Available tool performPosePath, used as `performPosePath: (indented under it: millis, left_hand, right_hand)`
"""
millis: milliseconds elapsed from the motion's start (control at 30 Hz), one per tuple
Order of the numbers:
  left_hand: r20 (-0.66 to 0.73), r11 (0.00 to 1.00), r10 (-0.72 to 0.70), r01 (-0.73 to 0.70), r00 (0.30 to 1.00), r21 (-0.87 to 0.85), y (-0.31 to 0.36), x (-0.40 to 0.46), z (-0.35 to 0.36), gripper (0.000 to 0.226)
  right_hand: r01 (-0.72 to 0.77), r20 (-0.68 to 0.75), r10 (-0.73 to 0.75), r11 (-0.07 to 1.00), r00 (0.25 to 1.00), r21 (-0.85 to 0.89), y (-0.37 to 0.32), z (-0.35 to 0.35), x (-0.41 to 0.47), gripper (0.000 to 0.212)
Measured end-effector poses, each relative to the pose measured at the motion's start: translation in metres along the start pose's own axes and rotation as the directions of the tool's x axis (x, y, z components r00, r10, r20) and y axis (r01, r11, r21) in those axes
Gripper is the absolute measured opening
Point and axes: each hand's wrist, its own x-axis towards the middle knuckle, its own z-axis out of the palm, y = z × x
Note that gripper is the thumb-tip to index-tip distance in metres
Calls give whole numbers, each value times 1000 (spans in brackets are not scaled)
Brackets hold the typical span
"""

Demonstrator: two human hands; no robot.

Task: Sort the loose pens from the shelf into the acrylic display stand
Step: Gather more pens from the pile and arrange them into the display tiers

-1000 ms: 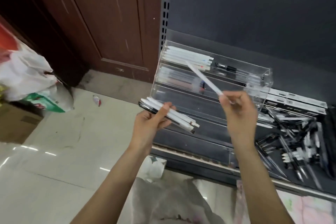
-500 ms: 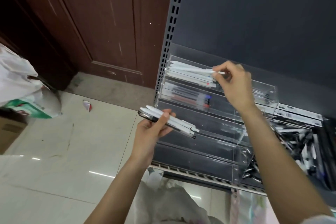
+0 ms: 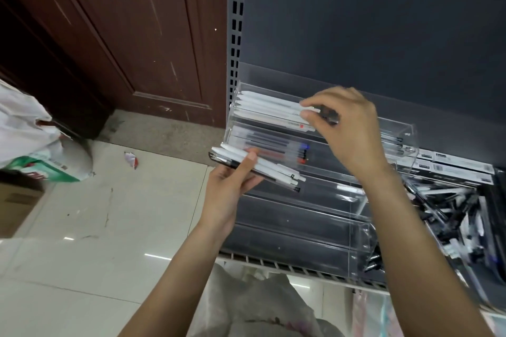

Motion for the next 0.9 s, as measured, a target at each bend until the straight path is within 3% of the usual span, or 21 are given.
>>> performPosePath:
  millis: [67, 167, 333, 400, 533, 600, 900]
  left_hand:
    - [0, 1000, 14, -13, 1000, 6, 3, 0, 4, 17]
    - [26, 999, 37, -37, 999, 1, 7, -2, 10, 18]
    - [62, 998, 56, -57, 997, 11, 10, -6, 18, 21]
    - [76, 998, 58, -59, 995, 13, 9, -8, 20, 22]
    - [73, 998, 50, -52, 996, 18, 10, -8, 18, 20]
    - [79, 998, 49, -52, 996, 39, 10, -8, 15, 19]
    - [56, 998, 55, -56, 997, 9, 7, -2, 1, 20]
  right_hand:
    - [-18, 116, 5, 993, 993, 119, -11, -5, -17, 11]
    - [-90, 313, 48, 988, 949, 122, -19, -5, -36, 14]
    - [-232, 430, 90, 929, 898, 290, -16, -11, -38, 12]
    - [-211, 392, 76, 926, 917, 312, -12, -15, -36, 13]
    - [-203, 102, 178, 913, 979, 355, 5, -22, -17, 13]
    - [-178, 29, 178, 938, 984, 297, 11, -20, -3, 11]
    - [-104, 158, 103, 995, 982, -3, 14, 14, 22, 7]
